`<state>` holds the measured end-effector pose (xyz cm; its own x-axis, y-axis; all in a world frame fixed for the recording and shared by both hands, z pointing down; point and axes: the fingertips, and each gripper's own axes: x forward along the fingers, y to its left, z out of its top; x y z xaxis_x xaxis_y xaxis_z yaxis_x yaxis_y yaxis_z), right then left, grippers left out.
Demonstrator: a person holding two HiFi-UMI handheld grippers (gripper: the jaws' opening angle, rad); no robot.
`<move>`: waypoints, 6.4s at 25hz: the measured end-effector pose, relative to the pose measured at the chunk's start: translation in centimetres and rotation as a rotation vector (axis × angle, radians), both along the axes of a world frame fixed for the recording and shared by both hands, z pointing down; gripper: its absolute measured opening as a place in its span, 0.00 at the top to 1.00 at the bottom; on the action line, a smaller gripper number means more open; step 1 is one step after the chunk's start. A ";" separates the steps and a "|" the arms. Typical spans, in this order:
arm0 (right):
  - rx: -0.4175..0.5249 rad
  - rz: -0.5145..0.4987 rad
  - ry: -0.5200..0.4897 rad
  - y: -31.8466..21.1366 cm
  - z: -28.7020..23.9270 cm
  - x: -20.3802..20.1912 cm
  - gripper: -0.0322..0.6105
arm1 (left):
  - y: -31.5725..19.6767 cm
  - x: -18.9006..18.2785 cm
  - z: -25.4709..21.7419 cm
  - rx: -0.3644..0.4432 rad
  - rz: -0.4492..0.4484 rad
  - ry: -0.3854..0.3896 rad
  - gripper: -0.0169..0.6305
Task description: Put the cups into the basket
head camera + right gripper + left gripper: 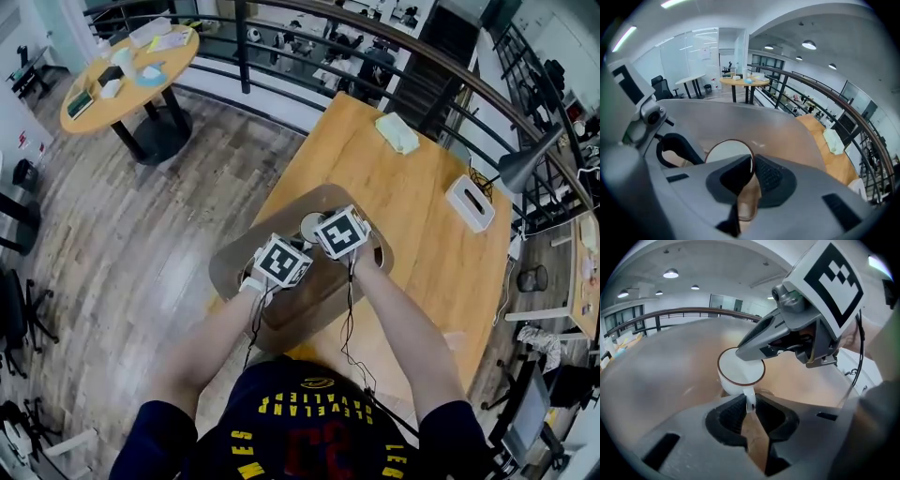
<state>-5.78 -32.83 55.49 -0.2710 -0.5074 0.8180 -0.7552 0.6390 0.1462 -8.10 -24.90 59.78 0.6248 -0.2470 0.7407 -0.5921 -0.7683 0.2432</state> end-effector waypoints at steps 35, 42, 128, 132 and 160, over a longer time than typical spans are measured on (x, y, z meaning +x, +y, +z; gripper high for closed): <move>-0.120 0.093 -0.030 -1.3 9.3 1.0 0.83 | -1.3 1.4 8.6 -0.115 0.033 -0.095 0.86; -0.140 0.144 -0.064 -0.7 8.9 1.5 0.80 | -1.5 0.4 8.2 -0.114 0.014 -0.121 0.78; 0.433 0.437 -0.706 37.6 -10.5 18.9 0.93 | 28.6 17.1 -16.8 0.167 0.137 0.566 0.96; 0.430 0.463 -0.715 38.9 -10.1 20.0 0.93 | 29.9 18.4 -16.4 0.153 0.167 0.551 0.95; 0.391 0.631 -0.768 39.5 -8.2 21.6 0.93 | 29.9 18.8 -15.5 0.065 0.218 0.560 0.95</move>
<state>15.82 6.68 47.29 -0.2411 -0.9262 0.2898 -0.9099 0.1119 -0.3996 10.67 4.96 44.25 0.9568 -0.1029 0.2719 -0.2144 -0.8815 0.4208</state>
